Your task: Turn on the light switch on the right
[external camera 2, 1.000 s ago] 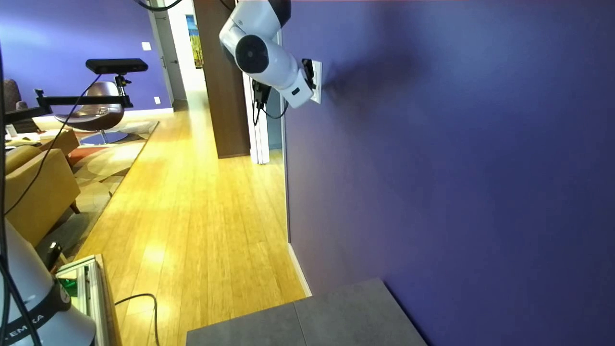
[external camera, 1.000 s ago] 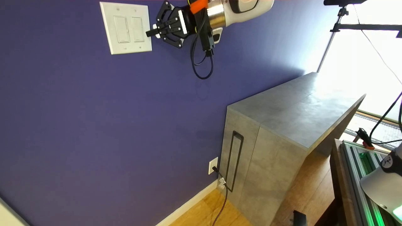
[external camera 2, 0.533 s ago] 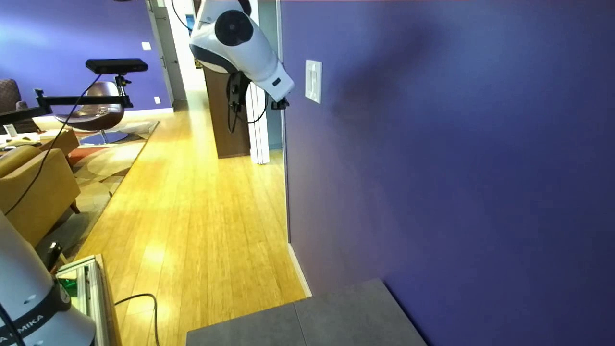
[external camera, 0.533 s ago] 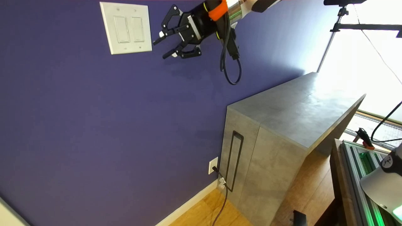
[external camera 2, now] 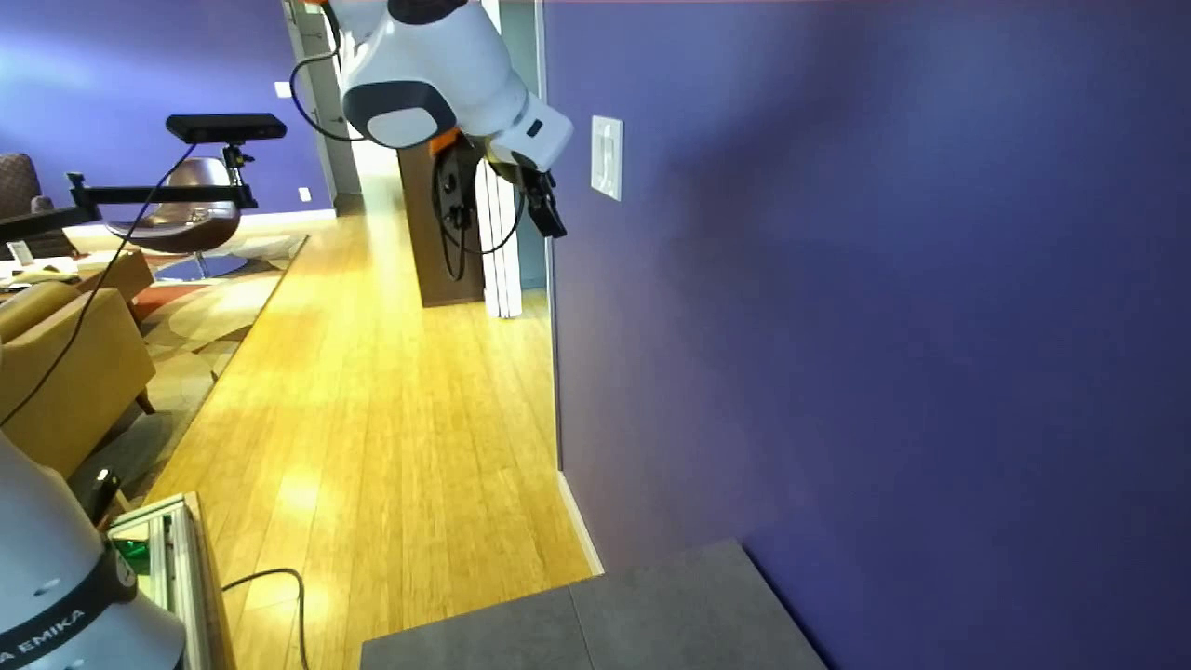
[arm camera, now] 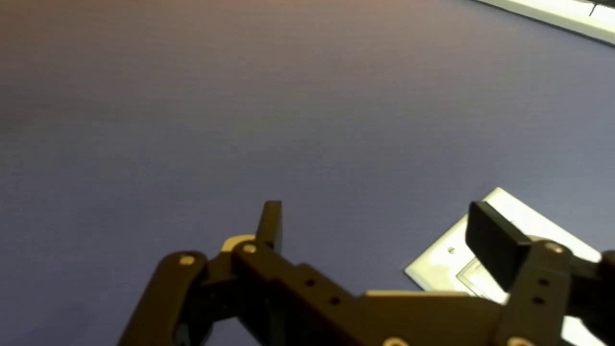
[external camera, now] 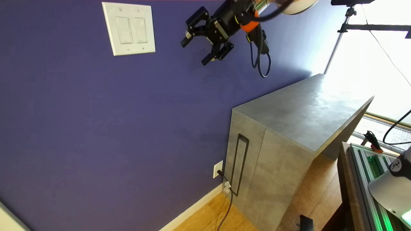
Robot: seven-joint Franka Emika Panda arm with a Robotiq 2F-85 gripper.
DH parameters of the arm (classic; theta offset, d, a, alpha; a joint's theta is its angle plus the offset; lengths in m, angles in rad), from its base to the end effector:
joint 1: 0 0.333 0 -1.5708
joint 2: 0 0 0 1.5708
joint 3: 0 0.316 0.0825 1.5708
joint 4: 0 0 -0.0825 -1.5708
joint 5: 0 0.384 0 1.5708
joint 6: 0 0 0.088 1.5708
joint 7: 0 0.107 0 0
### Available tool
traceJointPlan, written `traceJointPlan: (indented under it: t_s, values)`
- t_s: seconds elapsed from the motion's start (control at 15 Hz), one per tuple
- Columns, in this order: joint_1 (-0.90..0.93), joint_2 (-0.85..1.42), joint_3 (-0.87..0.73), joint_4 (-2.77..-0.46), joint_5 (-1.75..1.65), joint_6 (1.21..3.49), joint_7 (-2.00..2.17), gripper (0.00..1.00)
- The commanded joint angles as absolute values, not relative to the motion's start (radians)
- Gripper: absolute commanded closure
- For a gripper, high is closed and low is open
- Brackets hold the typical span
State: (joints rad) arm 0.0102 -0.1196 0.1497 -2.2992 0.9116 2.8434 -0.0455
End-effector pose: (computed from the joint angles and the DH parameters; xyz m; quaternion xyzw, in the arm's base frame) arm 0.5297 0.0449 0.4579 -0.8830 0.2645 -0.2804 0.2679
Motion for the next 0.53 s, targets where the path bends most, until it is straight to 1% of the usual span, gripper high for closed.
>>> traceJointPlan:
  t_s: [0.0, 0.13, 0.2, 0.27, 0.4, 0.47]
  values:
    - [-0.244, -0.239, 0.305, -2.376, 0.636, 2.71, 0.057, 0.0]
    - [-0.393, -0.314, 0.384, -2.352, 0.479, 2.542, 0.114, 0.0]
    - [-0.347, -0.311, 0.334, -2.327, 0.401, 2.472, 0.164, 0.0]
    - [-0.227, -0.302, 0.211, -2.297, 0.324, 2.398, 0.19, 0.0]
    - [-0.169, -0.336, 0.139, -2.263, 0.319, 2.23, 0.118, 0.0]
    - [-0.153, -0.299, 0.135, -2.292, 0.33, 2.357, 0.148, 0.0]
